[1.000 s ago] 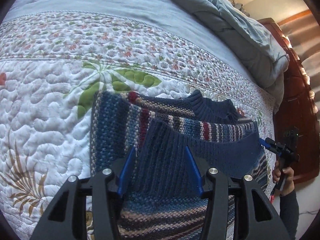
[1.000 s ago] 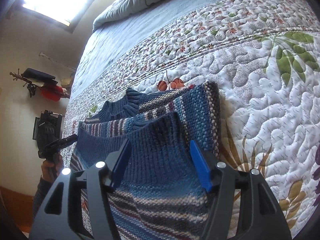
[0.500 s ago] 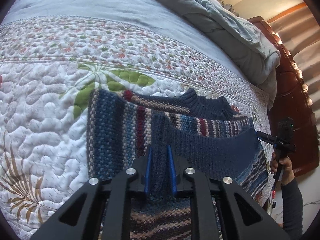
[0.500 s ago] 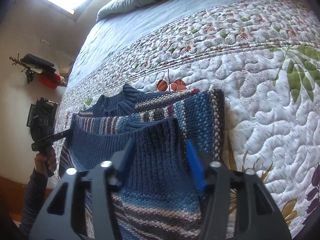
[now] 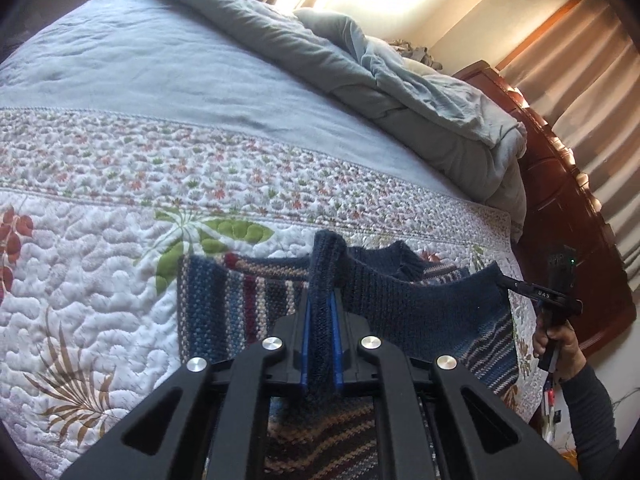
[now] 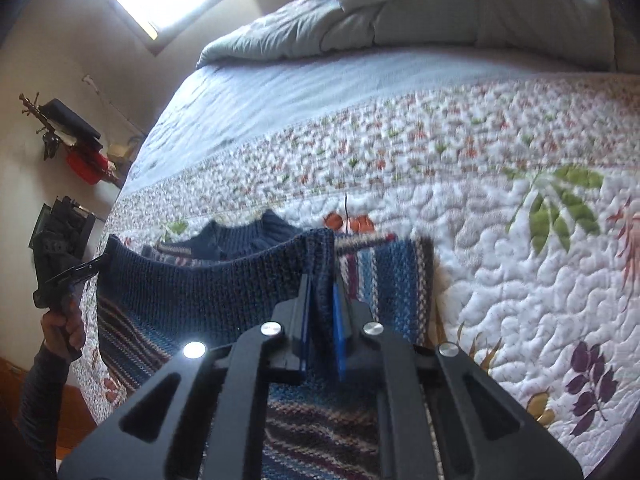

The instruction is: Fold small clothes

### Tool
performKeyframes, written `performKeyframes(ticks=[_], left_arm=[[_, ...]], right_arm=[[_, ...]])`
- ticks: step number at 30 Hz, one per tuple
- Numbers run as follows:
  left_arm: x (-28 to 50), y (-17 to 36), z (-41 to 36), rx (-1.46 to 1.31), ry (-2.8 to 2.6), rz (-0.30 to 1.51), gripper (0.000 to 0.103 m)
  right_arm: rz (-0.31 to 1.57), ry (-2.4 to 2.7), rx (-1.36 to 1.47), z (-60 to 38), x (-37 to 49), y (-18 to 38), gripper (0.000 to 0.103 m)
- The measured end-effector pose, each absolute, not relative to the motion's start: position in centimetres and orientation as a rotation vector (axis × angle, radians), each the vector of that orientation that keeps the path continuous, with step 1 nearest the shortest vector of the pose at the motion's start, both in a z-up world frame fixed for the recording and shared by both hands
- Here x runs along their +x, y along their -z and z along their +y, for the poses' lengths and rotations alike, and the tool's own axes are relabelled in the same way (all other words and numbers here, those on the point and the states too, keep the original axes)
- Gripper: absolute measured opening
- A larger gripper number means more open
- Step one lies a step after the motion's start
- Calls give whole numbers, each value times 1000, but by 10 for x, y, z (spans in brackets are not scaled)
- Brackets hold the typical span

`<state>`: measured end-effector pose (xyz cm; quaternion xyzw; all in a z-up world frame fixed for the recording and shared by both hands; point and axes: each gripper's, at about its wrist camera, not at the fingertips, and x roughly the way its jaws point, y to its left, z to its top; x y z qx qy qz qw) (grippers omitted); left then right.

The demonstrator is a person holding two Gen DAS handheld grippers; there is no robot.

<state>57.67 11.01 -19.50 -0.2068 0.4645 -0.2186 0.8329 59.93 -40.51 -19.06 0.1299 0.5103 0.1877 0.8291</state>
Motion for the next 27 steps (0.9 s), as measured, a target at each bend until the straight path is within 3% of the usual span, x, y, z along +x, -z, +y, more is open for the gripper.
performKeyframes(ticks=[7,16,27], left_arm=[[626,192,111,-450,377,968,8],[664,266,94,-408,224,1147,8],[676,243,104,-405,230,1084,8]], right_arm=[[1053,-291,287,-393,642,184,9],[1167,-193,245,-379,671,239,9],[1093,-190,256,-377,688,219,8]])
